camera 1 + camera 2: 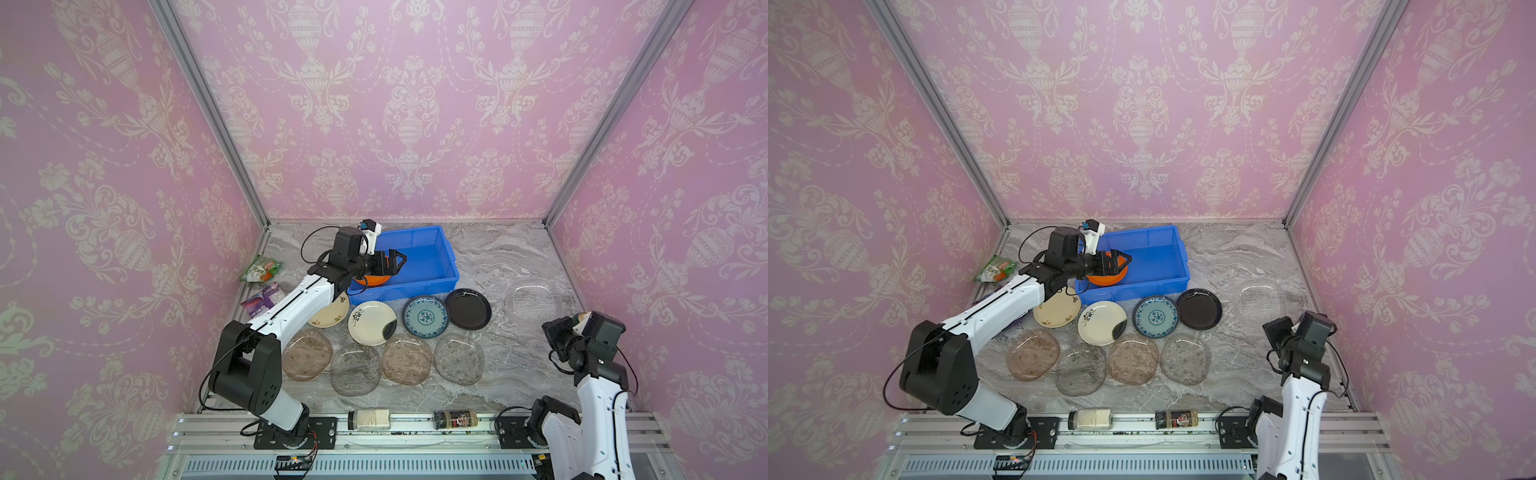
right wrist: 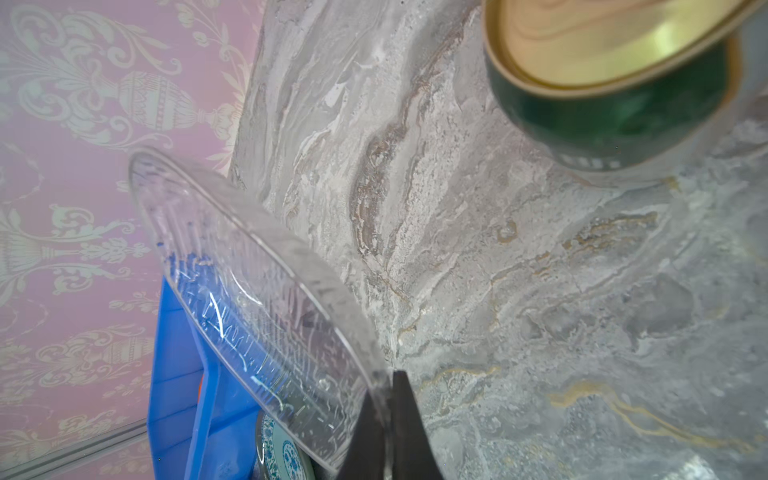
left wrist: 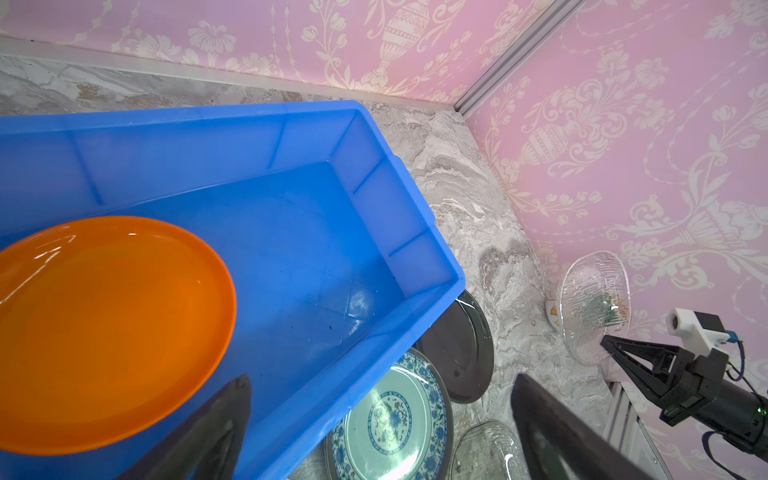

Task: Place the plates into the plastic bin on the countertop
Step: 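Lift the clear glass plate toward the bin and pass it to the left gripper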

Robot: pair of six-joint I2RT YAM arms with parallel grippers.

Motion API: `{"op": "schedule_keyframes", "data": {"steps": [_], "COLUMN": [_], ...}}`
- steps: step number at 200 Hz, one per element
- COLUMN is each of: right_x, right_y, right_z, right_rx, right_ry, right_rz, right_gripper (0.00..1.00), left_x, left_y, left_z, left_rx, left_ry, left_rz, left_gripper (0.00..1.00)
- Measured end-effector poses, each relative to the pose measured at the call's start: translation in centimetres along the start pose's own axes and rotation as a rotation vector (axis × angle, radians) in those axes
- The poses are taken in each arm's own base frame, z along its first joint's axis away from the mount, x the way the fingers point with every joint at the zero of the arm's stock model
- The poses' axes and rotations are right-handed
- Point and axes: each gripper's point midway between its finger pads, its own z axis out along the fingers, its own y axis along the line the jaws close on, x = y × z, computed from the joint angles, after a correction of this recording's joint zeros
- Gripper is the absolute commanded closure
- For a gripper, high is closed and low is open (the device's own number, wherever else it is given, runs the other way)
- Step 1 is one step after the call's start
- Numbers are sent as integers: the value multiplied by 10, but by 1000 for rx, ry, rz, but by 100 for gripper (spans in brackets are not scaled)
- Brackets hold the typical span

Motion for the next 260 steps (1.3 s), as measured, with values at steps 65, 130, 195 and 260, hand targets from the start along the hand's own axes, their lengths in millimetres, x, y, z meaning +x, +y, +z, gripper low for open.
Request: {"op": "schedule_keyframes", "data": {"steps": [65,130,195,260], "right_x": [73,119,163,174], "right_y": [121,196,202,225], "right_z": [29,57,71,67], "right_rx": [-159,-277,-289,-340], "right_ry": [398,536,686,711], "right_rz": [-361,-535,-645,-695], "right_gripper": [100,100,100,100], "left_x": [18,16,27,40], "left_y": [-26,-31,-23,-8], "left_z": [19,19,24,39], "left_rx": [91,89,64,29], "left_ry": [76,101,141,193], "left_rz": [11,26,34,10], "left_gripper": [15,36,57,68]}}
